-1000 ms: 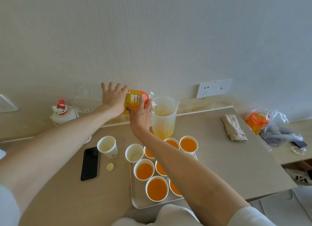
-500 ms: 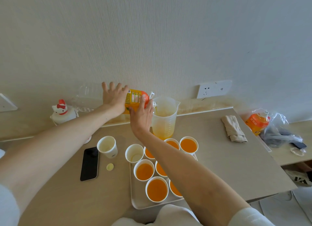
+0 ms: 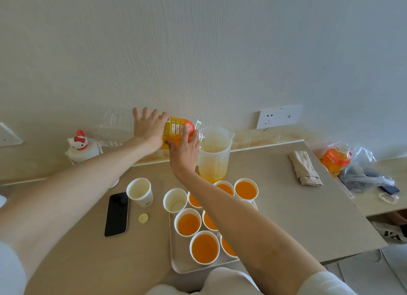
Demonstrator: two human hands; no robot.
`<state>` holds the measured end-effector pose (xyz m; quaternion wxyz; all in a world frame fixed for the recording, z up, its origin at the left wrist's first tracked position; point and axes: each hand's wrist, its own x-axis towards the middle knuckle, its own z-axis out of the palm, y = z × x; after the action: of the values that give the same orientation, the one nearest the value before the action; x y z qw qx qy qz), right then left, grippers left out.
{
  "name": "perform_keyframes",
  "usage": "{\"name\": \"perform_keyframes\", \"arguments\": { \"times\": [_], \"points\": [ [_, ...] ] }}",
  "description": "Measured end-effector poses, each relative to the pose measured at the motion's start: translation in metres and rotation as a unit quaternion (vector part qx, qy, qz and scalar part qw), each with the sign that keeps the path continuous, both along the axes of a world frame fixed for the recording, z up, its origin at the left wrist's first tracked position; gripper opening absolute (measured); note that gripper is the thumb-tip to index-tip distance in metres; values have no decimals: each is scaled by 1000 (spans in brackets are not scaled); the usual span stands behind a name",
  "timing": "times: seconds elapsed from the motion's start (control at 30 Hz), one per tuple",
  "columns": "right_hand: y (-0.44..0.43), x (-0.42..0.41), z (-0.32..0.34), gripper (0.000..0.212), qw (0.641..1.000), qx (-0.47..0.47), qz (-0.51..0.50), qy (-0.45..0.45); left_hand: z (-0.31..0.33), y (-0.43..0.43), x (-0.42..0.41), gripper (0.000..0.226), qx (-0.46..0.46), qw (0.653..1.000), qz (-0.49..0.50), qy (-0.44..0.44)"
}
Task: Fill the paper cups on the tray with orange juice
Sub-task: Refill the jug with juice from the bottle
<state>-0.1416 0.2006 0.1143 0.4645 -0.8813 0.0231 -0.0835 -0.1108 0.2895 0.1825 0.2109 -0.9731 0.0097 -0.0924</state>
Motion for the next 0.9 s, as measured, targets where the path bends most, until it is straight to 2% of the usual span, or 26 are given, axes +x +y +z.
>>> {"name": "perform_keyframes", "arguments": {
  "times": [0.9],
  "points": [
    [-2, 1, 1, 66, 1000, 5, 3, -1, 2, -3, 1, 81, 8, 1000, 2, 3]
  ]
}}
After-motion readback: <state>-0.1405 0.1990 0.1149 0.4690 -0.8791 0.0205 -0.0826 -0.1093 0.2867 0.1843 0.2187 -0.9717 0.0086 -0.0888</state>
